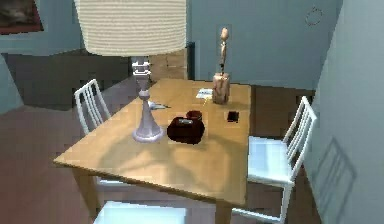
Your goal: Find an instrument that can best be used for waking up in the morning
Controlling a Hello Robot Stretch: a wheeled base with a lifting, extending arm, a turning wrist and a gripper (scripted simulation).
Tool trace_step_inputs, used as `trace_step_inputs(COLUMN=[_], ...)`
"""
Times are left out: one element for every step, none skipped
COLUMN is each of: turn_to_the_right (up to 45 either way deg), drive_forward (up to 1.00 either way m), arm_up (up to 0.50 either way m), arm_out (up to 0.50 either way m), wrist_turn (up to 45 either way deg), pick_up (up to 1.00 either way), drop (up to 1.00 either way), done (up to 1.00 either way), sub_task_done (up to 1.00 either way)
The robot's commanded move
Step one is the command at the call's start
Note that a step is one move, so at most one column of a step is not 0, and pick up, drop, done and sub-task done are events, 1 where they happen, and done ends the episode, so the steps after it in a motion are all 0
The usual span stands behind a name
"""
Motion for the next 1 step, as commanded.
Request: trace_step_inputs(turn_to_the_right=[0.0], drive_forward=[0.0], arm_up=[0.0], arm_out=[0.0], wrist_turn=[0.0], pick_up=[0.0], drop=[0.0], done=[1.0], sub_task_done=[0.0])
